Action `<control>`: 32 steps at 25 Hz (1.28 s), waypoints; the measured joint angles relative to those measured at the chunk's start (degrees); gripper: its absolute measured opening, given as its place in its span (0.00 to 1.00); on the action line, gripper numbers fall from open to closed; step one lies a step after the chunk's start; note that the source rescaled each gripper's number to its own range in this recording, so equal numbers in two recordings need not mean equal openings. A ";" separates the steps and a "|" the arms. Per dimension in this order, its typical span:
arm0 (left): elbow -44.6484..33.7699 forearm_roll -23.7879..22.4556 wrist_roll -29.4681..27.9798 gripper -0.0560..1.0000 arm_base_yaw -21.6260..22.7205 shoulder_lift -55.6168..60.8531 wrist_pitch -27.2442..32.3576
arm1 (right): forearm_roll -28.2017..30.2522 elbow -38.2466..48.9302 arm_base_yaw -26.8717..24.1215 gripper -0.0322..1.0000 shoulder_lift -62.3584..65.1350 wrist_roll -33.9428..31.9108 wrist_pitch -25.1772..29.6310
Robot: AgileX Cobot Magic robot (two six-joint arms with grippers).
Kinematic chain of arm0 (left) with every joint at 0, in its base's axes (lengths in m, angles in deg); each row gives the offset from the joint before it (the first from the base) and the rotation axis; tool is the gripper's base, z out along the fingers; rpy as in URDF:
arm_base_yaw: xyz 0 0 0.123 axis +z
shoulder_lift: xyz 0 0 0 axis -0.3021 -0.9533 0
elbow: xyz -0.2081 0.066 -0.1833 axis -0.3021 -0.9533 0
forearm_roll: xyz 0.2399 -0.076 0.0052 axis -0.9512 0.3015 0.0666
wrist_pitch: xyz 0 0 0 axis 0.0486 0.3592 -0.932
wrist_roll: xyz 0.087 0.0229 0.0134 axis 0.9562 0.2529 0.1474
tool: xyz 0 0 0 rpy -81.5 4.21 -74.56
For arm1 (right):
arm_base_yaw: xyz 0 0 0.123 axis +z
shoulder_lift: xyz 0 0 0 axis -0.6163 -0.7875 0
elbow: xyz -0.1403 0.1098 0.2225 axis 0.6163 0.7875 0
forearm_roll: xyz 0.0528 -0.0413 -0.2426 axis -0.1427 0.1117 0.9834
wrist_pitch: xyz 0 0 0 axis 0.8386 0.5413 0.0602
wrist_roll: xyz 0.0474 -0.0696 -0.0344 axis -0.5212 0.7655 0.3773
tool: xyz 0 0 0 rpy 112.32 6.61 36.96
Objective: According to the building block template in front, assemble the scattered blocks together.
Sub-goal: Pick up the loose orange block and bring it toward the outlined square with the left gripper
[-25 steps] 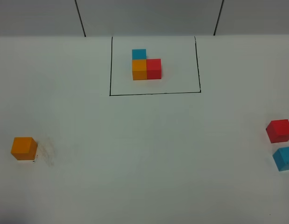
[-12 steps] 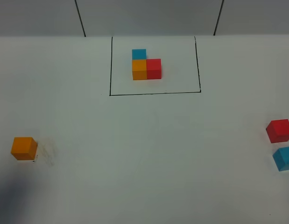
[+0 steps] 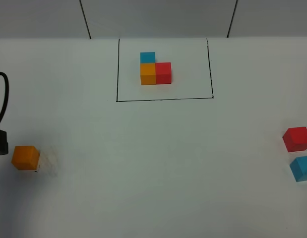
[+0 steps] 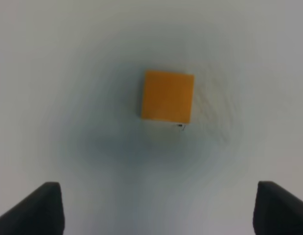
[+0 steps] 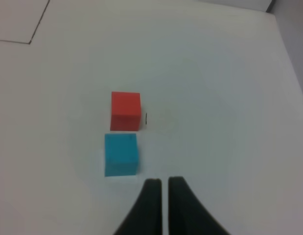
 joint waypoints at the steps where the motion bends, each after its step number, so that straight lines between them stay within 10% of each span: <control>1: 0.00 0.05 0.00 0.92 0.00 -1.36 -0.33 | 0.00 0.00 0.00 0.03 0.00 0.00 0.00; 32: 0.05 0.23 3.33 0.92 -0.06 -28.22 -19.54 | 0.00 0.00 0.00 0.03 0.00 0.00 0.00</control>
